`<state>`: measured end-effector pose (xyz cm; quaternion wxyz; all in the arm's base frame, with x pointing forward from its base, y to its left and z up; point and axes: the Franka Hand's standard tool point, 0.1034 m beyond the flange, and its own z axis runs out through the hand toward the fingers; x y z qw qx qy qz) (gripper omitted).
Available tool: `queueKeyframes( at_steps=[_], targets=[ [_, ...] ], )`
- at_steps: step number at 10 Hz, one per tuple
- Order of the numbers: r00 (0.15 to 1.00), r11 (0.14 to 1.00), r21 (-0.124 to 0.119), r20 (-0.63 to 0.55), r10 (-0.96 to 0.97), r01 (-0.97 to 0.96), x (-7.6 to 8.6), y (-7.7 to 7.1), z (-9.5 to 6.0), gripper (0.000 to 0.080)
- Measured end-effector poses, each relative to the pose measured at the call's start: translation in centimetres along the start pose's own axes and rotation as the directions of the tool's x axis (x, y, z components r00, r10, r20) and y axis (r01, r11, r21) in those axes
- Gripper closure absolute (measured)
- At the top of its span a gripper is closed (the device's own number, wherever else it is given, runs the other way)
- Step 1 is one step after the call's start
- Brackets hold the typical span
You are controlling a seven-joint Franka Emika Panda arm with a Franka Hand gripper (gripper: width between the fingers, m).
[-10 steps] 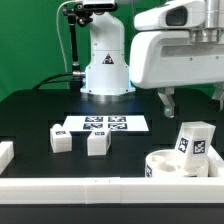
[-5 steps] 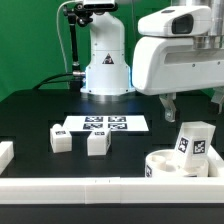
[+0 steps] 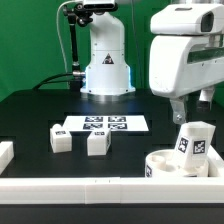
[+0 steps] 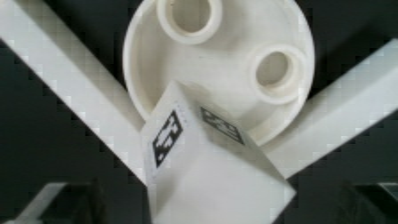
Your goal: Assemble stool
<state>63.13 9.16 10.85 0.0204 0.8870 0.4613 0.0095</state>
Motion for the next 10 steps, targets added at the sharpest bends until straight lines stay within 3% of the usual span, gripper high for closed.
queueKeyframes(
  at_steps=[2,3,6,10],
  targets=[
    [0.992,0.992,-0.007,0.003,-0.125,0.125,-0.1,0.2,0.0,0.0150],
    [0.978,0.978,-0.022,0.002,-0.209,0.209,0.2,0.3,0.0,0.0150],
    [0.864,0.863,-0.034,0.036,-0.502,0.504,1.0,0.7,0.5,0.0150],
    [0.729,0.730,-0.024,0.068,-0.681,0.683,0.4,1.1,0.6,0.0150]
  ],
)
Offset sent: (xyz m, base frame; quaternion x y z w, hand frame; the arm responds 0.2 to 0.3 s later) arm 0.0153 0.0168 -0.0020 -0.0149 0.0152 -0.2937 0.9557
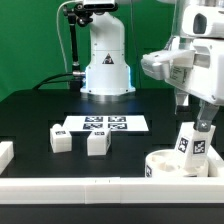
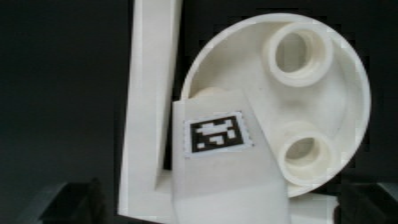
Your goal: Assemble stool
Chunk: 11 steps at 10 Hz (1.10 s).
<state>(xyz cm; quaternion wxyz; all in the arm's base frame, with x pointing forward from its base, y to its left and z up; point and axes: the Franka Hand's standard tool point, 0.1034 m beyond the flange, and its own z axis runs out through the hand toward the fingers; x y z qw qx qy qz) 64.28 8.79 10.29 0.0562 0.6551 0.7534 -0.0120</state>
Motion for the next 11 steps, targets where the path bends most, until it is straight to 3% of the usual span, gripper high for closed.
queueKeyframes(
  at_steps=[2,3,7,9,10,11],
  targets=[
    [0.993,0.993,0.003,0.003,-0.115,0.115,0.4,0.0,0.3,0.0150],
    [0.994,0.994,0.020,0.002,-0.107,0.107,0.5,-0.1,0.6,0.0150],
    [0.995,0.994,0.028,0.003,-0.103,0.102,0.3,-0.2,1.3,0.0150],
    [0.995,0.995,0.029,0.003,-0.100,0.100,0.1,-0.2,1.4,0.0401],
    [0.995,0.995,0.029,0.003,-0.099,0.099,0.1,-0.2,1.4,0.0401],
    [0.995,0.995,0.029,0.003,-0.097,0.097,0.0,-0.2,1.4,0.0465]
  ],
)
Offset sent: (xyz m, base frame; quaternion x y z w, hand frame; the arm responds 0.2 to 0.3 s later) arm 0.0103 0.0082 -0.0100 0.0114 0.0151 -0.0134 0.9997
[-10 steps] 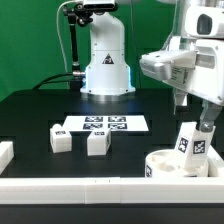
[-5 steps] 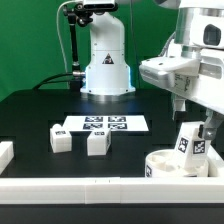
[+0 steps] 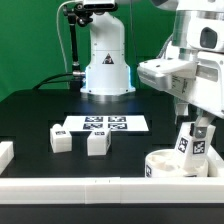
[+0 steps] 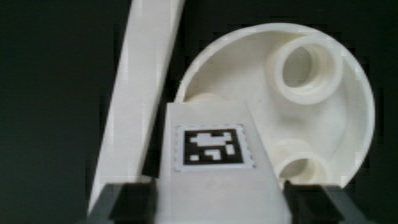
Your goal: Assemble stool
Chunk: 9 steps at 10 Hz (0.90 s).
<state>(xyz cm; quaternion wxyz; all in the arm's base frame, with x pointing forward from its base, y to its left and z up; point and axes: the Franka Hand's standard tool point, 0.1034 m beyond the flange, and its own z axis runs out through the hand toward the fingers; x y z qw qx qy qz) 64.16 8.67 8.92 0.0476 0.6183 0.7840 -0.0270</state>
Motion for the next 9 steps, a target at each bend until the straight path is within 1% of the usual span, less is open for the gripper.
queueKeyframes(
  at_steps=[3,4,5,7,9],
  targets=[
    [0.997,0.997,0.000,-0.001,0.073,-0.073,-0.1,0.0,0.0,0.0464],
    [0.991,0.991,0.008,0.002,0.132,-0.132,-0.4,-0.2,0.1,0.0464],
    [0.982,0.982,0.023,0.007,0.189,-0.189,-1.1,-0.5,0.2,0.0464],
    [0.924,0.924,0.023,0.009,0.382,-0.382,-1.4,-0.6,0.3,0.0463],
    [0.858,0.858,0.013,0.007,0.513,-0.513,-1.7,-0.6,0.3,0.0462]
  ],
)
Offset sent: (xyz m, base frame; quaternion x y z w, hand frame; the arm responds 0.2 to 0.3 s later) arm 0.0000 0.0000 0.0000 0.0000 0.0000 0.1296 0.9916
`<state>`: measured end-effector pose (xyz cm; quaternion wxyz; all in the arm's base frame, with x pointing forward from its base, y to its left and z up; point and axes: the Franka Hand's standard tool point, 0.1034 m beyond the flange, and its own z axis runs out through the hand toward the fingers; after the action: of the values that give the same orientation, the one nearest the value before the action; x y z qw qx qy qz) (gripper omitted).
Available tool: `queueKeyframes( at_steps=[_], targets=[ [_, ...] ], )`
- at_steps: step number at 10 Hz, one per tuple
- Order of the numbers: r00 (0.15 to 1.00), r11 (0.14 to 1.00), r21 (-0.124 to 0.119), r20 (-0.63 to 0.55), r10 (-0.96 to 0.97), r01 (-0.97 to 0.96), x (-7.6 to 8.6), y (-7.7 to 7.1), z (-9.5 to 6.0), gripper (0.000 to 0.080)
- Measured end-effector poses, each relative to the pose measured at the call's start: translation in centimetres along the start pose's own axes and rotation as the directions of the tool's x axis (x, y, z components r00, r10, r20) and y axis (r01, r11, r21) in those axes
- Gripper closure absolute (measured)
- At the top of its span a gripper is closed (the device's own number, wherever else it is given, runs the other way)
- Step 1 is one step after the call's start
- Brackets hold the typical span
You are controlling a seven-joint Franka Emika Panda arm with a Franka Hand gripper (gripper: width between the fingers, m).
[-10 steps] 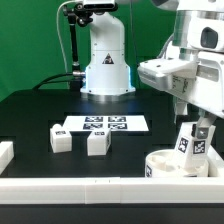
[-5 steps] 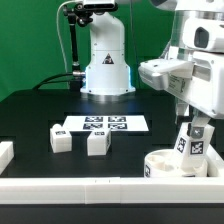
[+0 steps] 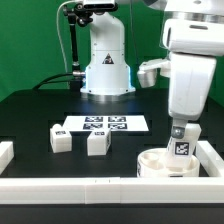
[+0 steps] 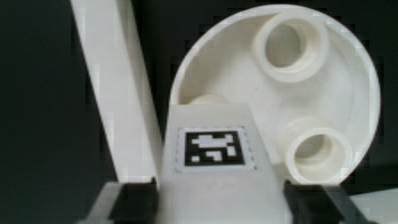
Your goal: Assemble stool
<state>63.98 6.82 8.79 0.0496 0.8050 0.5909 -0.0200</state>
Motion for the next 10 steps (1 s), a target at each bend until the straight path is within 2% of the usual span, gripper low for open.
queueKeyframes(
  at_steps=[2,5,10],
  targets=[
    [0.976,0.976,-0.006,-0.007,0.216,-0.216,0.06,-0.06,0.00,0.0462],
    [0.889,0.889,-0.005,-0.012,0.457,-0.457,0.24,-0.11,0.00,0.0462],
    [0.680,0.680,0.002,-0.016,0.733,-0.733,0.38,-0.16,0.01,0.0462]
  ],
)
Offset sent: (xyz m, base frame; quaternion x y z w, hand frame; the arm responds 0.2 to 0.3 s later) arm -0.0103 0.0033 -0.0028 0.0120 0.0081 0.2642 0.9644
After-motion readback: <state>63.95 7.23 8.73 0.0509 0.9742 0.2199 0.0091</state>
